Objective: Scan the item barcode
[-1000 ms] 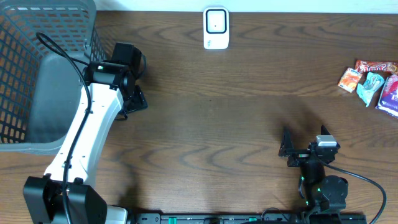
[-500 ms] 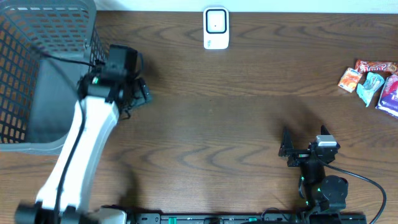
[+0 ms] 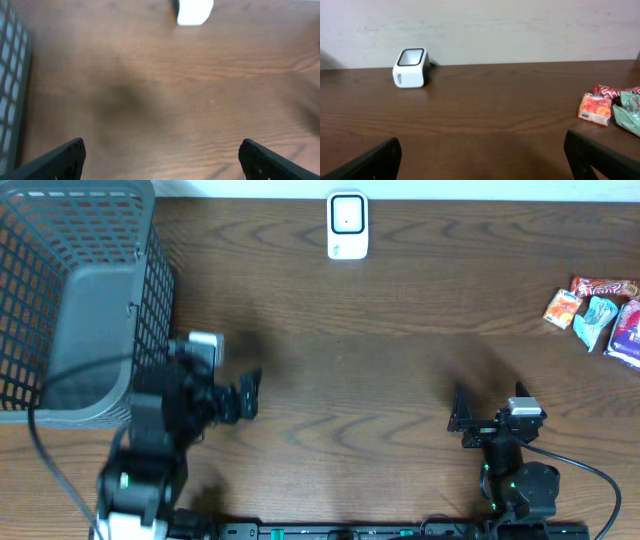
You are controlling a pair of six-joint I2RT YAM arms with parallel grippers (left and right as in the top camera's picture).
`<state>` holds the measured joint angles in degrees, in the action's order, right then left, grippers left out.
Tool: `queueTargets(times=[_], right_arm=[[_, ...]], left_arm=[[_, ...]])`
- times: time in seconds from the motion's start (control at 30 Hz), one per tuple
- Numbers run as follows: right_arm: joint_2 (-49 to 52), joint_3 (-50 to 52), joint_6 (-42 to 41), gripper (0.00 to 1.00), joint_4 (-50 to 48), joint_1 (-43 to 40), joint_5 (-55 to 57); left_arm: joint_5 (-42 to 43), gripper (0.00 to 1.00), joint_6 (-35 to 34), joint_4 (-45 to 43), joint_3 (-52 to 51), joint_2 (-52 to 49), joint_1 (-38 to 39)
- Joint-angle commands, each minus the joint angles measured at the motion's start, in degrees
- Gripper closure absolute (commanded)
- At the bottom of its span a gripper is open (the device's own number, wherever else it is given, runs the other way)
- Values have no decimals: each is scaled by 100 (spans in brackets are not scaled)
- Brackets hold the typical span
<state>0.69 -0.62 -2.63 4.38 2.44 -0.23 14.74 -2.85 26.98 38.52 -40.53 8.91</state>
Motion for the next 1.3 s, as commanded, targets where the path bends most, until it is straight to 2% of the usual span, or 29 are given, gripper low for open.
queueTargets(times=[0.0,0.13,0.4,1.0,1.27], right_arm=[[-37,26,-96,1,0,13,-13],[-37,26,-96,1,0,13,-13],[-37,26,-96,1,0,13,-13],[-37,28,-96,1,0,13,-13],[-37,28,-96,1,0,13,-15]], left_arm=[[258,2,428,-70,-678,1263,-151],[254,2,588,-74,-1113,2122,-162],[214,2,586,-435,-1845,2743,-162],[205,2,581,-2070,-3263,3838,-949],[-238,2,422,-2990,-3733,4048,-986]])
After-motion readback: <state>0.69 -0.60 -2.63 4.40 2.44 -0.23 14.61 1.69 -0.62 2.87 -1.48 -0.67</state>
